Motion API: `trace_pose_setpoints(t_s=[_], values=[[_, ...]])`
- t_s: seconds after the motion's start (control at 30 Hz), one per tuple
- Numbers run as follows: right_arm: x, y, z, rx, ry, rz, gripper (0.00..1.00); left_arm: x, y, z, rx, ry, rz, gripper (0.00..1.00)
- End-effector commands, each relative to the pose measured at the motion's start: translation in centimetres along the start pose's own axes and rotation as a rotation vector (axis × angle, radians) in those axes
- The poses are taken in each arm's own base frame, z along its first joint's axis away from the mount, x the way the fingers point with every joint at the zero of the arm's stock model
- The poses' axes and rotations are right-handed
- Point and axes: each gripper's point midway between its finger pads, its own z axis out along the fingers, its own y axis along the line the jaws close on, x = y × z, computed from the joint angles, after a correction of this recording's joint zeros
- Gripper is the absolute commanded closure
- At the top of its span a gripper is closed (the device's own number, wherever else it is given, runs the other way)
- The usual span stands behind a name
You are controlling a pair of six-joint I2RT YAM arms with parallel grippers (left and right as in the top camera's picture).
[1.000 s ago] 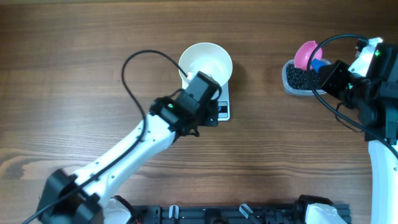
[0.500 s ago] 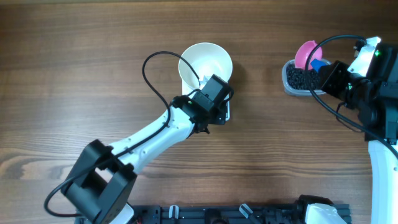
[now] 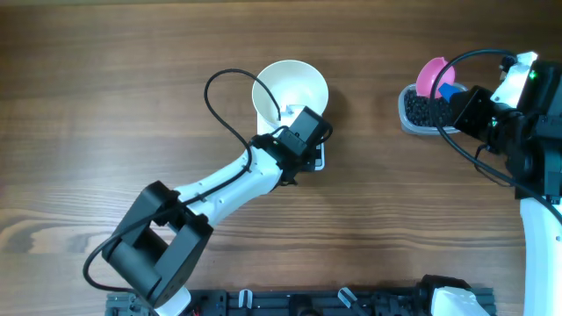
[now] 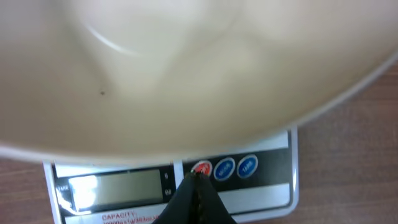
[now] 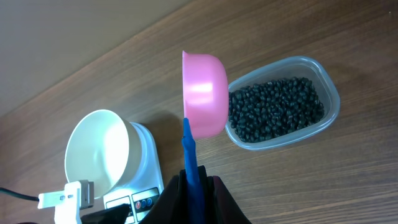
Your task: Scoop item into bowl and weigh 150g on scale
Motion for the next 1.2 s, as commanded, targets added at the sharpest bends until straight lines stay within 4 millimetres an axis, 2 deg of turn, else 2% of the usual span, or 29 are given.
trace_pose_setpoints(t_s=[0.0,0.77,1.17], values=[[-1.2,0.2,-1.0,0.004,-0.047,-0.022,0.96,0.1,0.6,0.9,-0.044,-0.014,0.003,0.96],[-1.3,0.3,-1.0,0.003,-0.053,-0.022,0.96,0.8,-0.3,1.6,0.002,0.020,0.003,0.96],[-1.3,0.2,-1.0,0.003,-0.050,-0.022,0.96,1.7,0.1,2.7,-0.020,0.050,0.011,0.96]])
